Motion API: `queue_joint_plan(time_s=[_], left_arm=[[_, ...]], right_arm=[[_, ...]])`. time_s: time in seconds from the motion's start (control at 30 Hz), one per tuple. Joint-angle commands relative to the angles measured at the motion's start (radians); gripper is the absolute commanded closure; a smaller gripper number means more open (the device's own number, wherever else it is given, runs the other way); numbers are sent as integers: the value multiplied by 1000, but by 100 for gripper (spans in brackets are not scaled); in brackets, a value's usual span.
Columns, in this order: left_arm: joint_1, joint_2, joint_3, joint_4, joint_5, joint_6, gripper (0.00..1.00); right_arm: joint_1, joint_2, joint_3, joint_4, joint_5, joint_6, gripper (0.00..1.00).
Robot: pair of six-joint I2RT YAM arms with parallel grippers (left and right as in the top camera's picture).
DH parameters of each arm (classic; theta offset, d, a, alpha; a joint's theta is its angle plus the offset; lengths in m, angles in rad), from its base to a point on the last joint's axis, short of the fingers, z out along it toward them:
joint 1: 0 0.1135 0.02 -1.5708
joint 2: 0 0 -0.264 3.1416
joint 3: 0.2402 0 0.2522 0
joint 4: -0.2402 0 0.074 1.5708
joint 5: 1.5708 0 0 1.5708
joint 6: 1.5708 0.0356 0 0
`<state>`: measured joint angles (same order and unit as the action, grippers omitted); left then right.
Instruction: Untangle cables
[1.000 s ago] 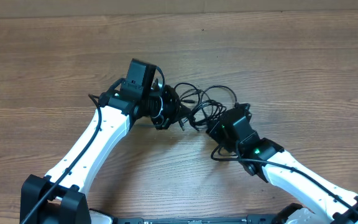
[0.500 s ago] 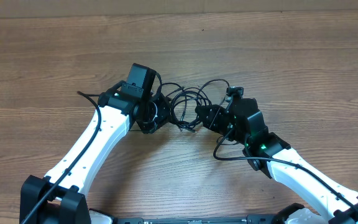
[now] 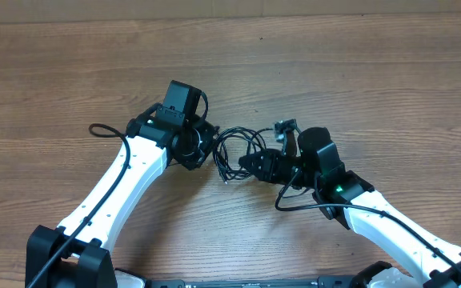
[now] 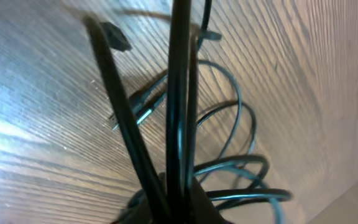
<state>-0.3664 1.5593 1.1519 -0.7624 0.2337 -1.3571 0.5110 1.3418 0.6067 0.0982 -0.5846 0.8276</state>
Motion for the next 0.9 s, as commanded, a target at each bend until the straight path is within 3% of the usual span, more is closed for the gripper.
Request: queue_joint_plan(time_s=[0.0,0.2,0.3,0.33,0.4,0.67,0.73,0.77,0.8,0.87], left_arm=[[-1,-26,14,4,-31,-190,88],[-1,-26,14,4,38,-246,88],[-1,-26,14,7,75,-267,89],[-1,-26,14,11,70,-243,88],[-1,-26,14,12,69,-171,89],[-1,-26,14,10,43,208,90],[-1,-26,14,9,40,284,84],[-1,-26,14,3,31,306,76],[-1,-26,14,-10,18,312,62],[-1,-26,14,-38,-5,310,52]], right_arm=[[-2,-6,8,-58,-40,-45,93],[-2,-6,8,-226,91,-44,91],[-2,-6,8,-236,90,-44,71],[-2,-6,8,-236,91,-45,49],[-2,-6,8,-235,101,-45,30],[-2,-6,8,-231,180,-43,18],[-2,-6,8,-232,184,-40,16],[-2,-6,8,-232,184,-40,13],[-2,-6,8,-232,184,-40,11],[-2,-6,8,-232,184,-40,9]])
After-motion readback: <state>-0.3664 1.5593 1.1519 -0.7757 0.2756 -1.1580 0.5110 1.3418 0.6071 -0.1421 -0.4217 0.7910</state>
